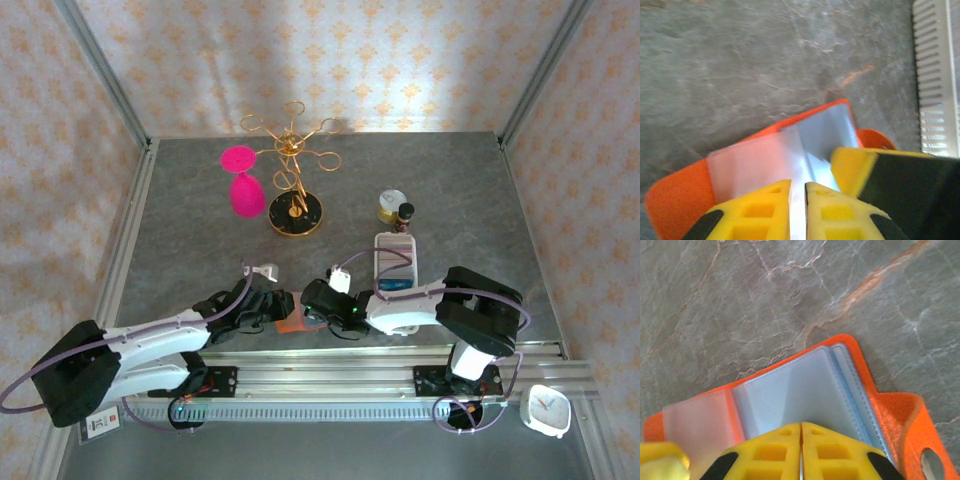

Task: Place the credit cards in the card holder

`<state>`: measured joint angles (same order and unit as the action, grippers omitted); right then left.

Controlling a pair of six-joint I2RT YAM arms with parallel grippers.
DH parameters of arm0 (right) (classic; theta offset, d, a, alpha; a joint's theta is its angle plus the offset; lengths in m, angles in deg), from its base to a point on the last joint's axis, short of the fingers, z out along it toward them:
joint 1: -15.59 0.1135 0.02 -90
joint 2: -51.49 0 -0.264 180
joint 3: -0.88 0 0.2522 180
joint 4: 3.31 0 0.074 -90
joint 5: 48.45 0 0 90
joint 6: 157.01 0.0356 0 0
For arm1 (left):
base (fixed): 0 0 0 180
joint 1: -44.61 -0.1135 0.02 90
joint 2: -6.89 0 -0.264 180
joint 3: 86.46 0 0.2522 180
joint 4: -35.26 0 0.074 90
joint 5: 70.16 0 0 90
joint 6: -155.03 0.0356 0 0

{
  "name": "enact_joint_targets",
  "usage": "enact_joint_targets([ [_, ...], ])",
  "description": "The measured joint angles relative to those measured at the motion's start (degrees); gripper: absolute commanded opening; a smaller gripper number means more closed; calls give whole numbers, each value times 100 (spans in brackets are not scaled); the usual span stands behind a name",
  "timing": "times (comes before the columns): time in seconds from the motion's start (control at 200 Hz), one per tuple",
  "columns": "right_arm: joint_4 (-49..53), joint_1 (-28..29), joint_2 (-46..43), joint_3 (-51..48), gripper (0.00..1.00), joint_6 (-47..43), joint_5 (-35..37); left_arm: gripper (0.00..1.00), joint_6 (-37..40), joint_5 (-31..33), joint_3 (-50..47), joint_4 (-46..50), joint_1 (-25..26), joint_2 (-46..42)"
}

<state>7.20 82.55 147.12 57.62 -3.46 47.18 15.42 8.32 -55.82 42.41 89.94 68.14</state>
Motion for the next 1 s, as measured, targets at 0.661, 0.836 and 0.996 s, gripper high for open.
enact_joint_targets([
  [0.661,341,85,20,76,0,1174,494,26,-94,24,179,380,310,229],
  [0.836,389,142,20,76,0,1386,605,31,-157,37,212,444,345,229],
  [0.996,396,160,17,74,0,1537,645,26,-267,39,225,452,345,229],
])
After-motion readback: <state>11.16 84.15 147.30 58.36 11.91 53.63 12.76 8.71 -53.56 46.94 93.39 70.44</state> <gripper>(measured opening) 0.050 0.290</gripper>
